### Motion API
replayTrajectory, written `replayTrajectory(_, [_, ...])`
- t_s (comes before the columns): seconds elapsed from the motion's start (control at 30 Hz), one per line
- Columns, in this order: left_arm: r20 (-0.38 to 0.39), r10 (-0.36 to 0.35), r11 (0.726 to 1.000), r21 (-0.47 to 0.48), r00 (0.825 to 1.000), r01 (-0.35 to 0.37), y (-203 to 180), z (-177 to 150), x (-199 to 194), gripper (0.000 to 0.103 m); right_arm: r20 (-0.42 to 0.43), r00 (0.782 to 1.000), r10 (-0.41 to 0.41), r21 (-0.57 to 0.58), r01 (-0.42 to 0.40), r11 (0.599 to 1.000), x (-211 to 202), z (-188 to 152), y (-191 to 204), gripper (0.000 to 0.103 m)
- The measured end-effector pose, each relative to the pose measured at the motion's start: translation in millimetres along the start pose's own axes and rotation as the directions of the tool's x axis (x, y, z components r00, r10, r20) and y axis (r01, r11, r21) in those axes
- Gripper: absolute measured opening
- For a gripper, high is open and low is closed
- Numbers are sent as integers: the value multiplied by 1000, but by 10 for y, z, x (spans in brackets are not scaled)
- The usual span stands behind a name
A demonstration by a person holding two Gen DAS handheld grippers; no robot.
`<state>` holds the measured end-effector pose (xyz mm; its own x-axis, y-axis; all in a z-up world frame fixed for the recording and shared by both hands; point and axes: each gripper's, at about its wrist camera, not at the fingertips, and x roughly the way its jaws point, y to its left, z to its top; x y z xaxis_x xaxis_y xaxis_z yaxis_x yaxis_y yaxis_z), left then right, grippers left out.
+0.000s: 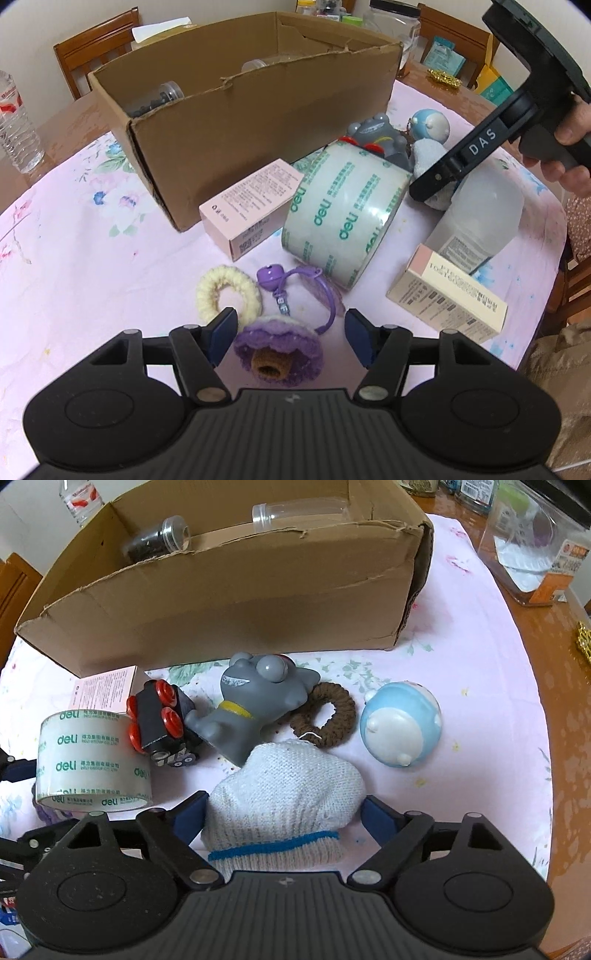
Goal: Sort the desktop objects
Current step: 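Grasp the purple scrunchie with left gripper while right grasps the white glove, then lift the scrunchie and glove and carry them toward the cardboard box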
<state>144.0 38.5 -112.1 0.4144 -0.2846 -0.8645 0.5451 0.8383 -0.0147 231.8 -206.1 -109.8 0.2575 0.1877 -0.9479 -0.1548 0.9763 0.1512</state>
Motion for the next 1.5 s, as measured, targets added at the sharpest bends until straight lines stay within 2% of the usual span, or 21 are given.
replayTrajectory(0.27, [-23, -8, 999, 39, 1000, 9, -27, -52, -15, 63, 8, 1000, -10, -23, 10, 1000, -10, 0, -11, 88])
replayTrajectory(0.33, [-37, -3, 999, 37, 999, 5, -11, -68, 3, 49, 9, 1000, -7, -27, 7, 1000, -21, 2, -12, 86])
replayTrajectory(0.47, [-24, -24, 1000, -2, 999, 24, 36, -65, -34, 46, 10, 1000, 3, -27, -3, 1000, -37, 11, -22, 80])
replayTrajectory(0.83, [15, -52, 998, -38, 999, 52, 50, 66, -236, 45, 25, 1000, -17, -68, 19, 997, -180, 64, -30, 75])
replayTrajectory(1.5, [124, -44, 999, -8, 991, 45, 144, 728, -757, 44, 104, 994, 45, -87, -36, 996, -707, 374, -37, 76])
